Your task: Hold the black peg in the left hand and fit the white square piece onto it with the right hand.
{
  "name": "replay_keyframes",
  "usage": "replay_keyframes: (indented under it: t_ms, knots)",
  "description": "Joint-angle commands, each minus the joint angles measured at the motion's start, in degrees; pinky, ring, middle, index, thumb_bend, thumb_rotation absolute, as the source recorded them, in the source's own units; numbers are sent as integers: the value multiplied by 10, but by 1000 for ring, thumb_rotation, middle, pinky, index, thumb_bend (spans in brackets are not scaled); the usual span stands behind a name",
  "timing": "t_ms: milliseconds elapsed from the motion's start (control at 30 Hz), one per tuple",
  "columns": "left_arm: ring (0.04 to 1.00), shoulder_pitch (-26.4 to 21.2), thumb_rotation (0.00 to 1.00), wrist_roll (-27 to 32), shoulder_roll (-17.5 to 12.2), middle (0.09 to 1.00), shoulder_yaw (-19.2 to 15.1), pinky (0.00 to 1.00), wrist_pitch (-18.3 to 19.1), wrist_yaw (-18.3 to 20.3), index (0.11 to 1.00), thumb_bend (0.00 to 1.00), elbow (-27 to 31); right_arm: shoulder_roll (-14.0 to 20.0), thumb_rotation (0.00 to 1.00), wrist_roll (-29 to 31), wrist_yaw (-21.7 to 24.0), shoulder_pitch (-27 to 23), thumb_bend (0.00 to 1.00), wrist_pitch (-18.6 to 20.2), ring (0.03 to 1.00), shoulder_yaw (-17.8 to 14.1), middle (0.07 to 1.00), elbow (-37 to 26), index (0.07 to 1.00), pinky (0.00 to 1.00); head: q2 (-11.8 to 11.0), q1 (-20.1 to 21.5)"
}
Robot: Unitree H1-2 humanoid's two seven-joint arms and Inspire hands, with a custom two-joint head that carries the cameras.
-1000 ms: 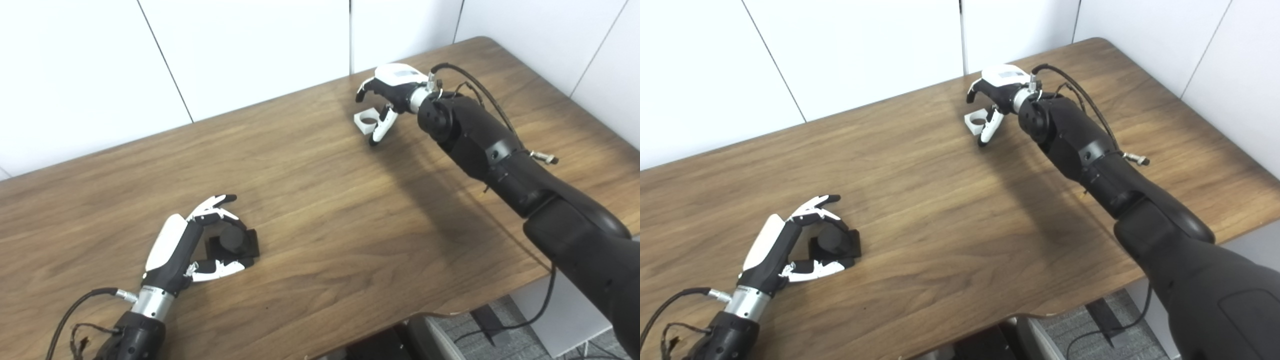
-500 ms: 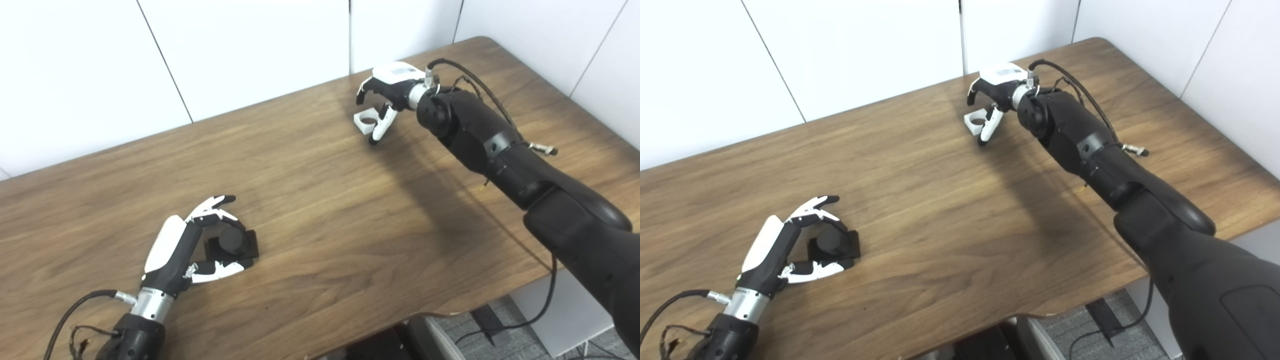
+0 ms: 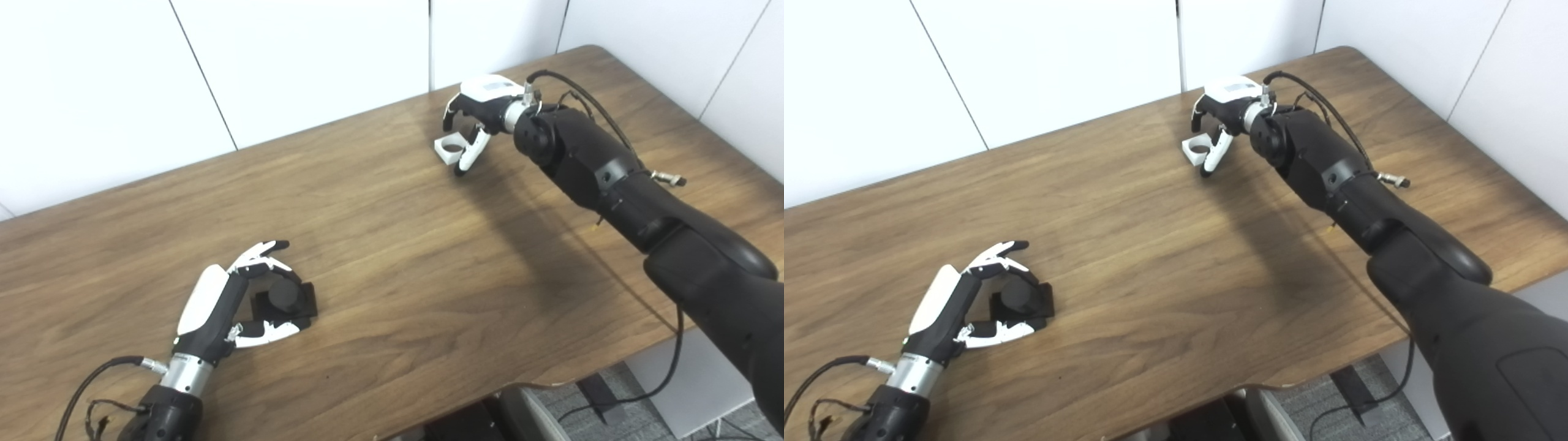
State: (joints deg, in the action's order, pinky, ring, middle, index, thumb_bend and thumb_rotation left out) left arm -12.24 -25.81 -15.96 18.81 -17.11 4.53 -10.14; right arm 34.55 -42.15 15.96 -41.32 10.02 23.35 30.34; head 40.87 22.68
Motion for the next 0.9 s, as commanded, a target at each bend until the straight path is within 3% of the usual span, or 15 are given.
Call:
replay_keyframes:
  t_ms: [0,333,400,467,867]
  knots:
    - [905,53,70,-14,-15,872,11,785,21,20,491,522,-26,17,213,-21,3,-11,730,17,817,4,847,12,682,676,1,0]
    - [914,56,68,-10,-15,876,10,810,34,28,491,522,-14,16,208,-21,-6,-8,697,20,811,1,831,18,630,684,3,-2]
    - [915,56,68,-10,-15,877,10,814,33,29,491,522,-14,15,158,-21,-12,-7,539,21,805,0,824,20,512,678,4,-3]
    - [914,57,68,-12,-15,876,10,816,32,28,491,522,-13,13,151,-19,-21,-6,522,20,799,-3,815,23,497,674,4,-3]
    - [908,57,69,-16,-12,873,12,807,34,26,491,522,-11,12,143,-14,-39,-2,519,5,801,-2,797,25,485,685,7,-1]
